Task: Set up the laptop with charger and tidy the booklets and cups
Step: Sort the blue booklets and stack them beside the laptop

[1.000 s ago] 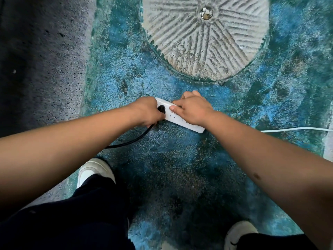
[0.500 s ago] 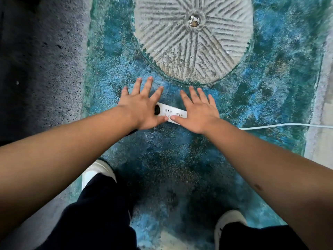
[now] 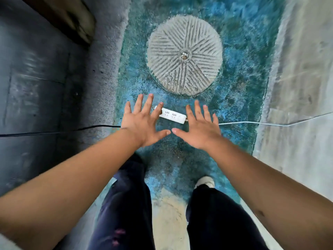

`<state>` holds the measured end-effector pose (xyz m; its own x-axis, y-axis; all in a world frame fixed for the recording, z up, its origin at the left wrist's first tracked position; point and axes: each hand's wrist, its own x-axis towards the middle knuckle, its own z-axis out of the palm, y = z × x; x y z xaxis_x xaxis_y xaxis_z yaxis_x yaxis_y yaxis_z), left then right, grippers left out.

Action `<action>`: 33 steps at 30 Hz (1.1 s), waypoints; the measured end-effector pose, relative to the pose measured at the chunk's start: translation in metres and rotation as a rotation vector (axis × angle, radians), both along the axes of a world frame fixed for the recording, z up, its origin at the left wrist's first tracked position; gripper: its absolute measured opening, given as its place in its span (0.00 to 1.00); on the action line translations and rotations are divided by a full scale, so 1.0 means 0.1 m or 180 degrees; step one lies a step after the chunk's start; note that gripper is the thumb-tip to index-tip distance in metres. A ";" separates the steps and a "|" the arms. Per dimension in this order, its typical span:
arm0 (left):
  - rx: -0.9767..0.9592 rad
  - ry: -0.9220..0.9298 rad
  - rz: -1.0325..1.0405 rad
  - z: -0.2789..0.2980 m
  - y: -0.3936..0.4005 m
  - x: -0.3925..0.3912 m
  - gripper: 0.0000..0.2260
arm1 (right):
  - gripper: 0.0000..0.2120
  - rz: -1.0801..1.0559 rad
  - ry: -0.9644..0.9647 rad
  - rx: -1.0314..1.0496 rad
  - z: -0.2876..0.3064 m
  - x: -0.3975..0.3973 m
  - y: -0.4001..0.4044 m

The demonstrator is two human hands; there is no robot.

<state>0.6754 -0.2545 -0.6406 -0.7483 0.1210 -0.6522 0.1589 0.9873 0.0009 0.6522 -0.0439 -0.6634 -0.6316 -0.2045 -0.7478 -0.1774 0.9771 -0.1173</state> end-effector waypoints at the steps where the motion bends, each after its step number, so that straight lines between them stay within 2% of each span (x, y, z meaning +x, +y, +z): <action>1: 0.0022 0.0026 0.0046 0.28 -0.01 0.02 0.45 | 0.54 -0.0009 -0.0004 -0.0016 0.28 0.05 -0.02; 9: 0.0107 0.0203 0.0214 2.61 0.10 0.34 0.45 | 0.52 -0.0200 0.0134 -0.0144 2.55 0.37 0.08; 16: 0.0168 0.0588 0.0218 4.06 0.37 0.64 0.42 | 0.49 -0.0118 0.0485 -0.0331 4.03 0.54 0.38; 23: 0.0048 0.0974 0.0479 4.73 0.55 0.96 0.43 | 0.49 0.0173 0.0768 -0.0370 4.72 0.62 0.62; 33: 0.0072 0.1082 0.1503 4.90 0.49 1.40 0.40 | 0.48 0.0799 0.0696 -0.0328 4.95 0.59 0.57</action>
